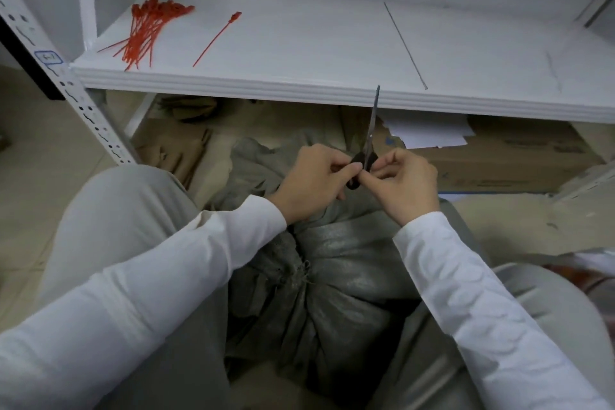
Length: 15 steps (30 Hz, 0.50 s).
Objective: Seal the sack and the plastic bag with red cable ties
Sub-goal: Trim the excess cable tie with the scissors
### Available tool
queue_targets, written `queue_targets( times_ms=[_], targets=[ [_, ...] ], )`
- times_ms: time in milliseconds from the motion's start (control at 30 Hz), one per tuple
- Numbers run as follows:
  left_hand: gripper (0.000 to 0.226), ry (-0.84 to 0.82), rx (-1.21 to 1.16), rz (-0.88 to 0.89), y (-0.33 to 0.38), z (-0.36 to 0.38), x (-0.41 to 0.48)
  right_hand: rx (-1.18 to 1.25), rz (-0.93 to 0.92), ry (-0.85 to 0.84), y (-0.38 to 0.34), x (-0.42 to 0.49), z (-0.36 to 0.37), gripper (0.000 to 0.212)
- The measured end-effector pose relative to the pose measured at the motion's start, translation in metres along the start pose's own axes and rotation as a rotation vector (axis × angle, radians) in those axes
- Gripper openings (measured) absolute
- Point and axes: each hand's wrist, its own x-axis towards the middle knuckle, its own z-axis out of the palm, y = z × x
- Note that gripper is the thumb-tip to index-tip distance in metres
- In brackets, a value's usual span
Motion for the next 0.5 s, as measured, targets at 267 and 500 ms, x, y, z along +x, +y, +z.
queue_targets(
  times_ms=[267,500],
  targets=[
    [0.027,-0.092,0.167,0.134,-0.005,0.004,0.002,0.211,0.126,-0.103,0.014,-0.001,-0.006,0.022],
    [0.036,-0.049,0.274,0.075,-0.019,-0.012,0.017,0.145,0.171,-0.020,0.032,0.016,-0.015,0.019]
  ],
)
